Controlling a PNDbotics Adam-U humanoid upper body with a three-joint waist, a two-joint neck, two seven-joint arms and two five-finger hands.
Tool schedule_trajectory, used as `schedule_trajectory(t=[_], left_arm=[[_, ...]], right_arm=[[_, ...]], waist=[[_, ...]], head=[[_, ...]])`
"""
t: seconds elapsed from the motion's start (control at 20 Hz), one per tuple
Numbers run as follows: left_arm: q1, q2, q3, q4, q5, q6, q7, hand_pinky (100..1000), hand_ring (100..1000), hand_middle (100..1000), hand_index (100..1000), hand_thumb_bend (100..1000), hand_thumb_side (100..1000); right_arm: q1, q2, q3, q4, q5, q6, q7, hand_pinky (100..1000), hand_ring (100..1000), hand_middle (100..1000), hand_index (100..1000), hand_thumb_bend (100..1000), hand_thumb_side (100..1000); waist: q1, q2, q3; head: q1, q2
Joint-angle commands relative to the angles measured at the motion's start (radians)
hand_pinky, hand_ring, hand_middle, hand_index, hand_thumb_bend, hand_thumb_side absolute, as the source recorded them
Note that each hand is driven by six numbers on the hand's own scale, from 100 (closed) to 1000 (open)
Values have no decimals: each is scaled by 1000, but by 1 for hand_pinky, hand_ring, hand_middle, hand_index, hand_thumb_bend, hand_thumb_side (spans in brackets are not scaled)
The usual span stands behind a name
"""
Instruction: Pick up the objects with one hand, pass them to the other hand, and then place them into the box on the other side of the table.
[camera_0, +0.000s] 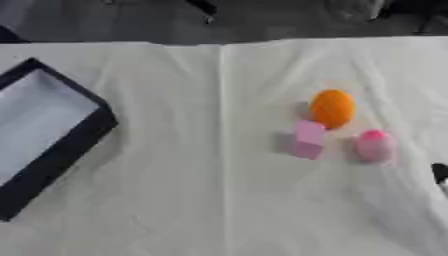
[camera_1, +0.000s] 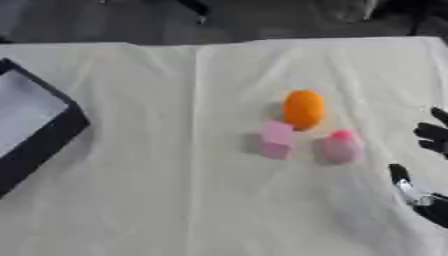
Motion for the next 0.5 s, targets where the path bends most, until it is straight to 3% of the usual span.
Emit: schedule_trajectory(t=[0.05,0.35,0.5], left_arm=[[-10,36,16,-20,-8,-2,5,909,693,749,727,126,818],[-11,38,16,-20,-8,-5,7,907,692,748,727,128,819],[-9,39,15,-19,-8,-5,7,907,692,747,727,127,820]], right_arm=[[-4,-5,0,-10,18,-5,-12,828,859,996,855,322,155],[-3,11,12,-10,33,-3,-24,827,857,996,853,331,156],[3,9,13,-10,43,5,-27,828,859,997,855,349,153]], waist=[[-11,9,-3],[-9,13,-4],[-11,11,-7]], head=[[4,-22],[-3,-28],[-37,12]])
